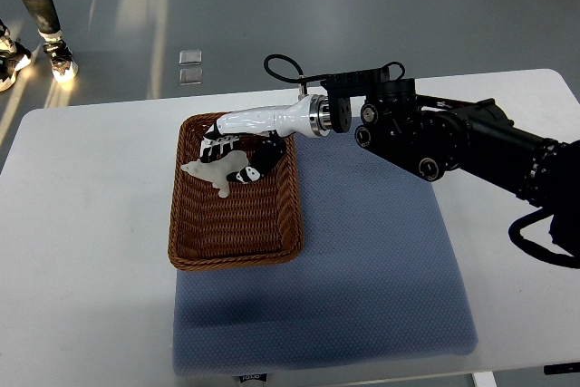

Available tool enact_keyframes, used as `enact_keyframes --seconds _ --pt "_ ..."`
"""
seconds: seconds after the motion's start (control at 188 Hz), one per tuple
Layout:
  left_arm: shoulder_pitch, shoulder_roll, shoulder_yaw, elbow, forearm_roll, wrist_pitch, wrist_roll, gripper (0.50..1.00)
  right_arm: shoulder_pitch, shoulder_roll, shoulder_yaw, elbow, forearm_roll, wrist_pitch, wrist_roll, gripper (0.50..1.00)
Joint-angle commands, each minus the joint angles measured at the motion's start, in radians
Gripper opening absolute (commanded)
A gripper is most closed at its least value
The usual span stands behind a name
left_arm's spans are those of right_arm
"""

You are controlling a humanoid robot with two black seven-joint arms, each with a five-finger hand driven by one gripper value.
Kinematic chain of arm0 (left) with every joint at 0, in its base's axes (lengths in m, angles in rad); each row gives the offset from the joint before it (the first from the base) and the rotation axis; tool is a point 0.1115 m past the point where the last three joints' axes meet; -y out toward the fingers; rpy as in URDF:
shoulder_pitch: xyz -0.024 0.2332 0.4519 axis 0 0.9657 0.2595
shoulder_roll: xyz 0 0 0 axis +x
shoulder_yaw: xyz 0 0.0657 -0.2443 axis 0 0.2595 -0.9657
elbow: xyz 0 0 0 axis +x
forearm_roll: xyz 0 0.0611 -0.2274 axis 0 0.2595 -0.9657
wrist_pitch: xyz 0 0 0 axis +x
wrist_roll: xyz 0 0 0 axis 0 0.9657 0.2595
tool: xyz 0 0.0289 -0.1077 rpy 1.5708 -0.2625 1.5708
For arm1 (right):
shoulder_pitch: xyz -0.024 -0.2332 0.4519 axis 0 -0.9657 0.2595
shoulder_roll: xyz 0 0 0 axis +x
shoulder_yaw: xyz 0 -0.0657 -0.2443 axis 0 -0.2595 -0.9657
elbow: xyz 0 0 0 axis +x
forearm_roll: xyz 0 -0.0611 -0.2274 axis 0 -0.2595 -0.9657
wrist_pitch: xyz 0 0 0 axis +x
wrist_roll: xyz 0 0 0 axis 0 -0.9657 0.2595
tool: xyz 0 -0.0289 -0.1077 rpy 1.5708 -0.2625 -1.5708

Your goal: Place white bear in brown basket with right hand

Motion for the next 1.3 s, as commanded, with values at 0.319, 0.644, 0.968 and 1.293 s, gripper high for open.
enact_keyframes --seconds 0.319,0.644,0.968,1.293 --pt "0.0 0.0 0.0 0.0 0.0 0.0 0.0 1.0 -0.019 0.0 0.015 0.007 0.086 0.017 -0.012 0.926" --pt "0.0 0.0 0.0 0.0 0.0 0.0 0.0 1.0 0.008 -0.107 0.016 -0.001 0.612 0.119 -0.112 0.926" --pt "0.0 0.0 0.0 0.0 0.0 0.0 0.0 1.0 -0.125 -0.281 0.016 -0.033 1.244 0.169 -0.172 0.926" --pt "0.0 0.0 0.0 0.0 0.0 0.0 0.0 1.0 -0.249 -0.341 0.016 -0.048 1.634 0.162 -0.216 0.926"
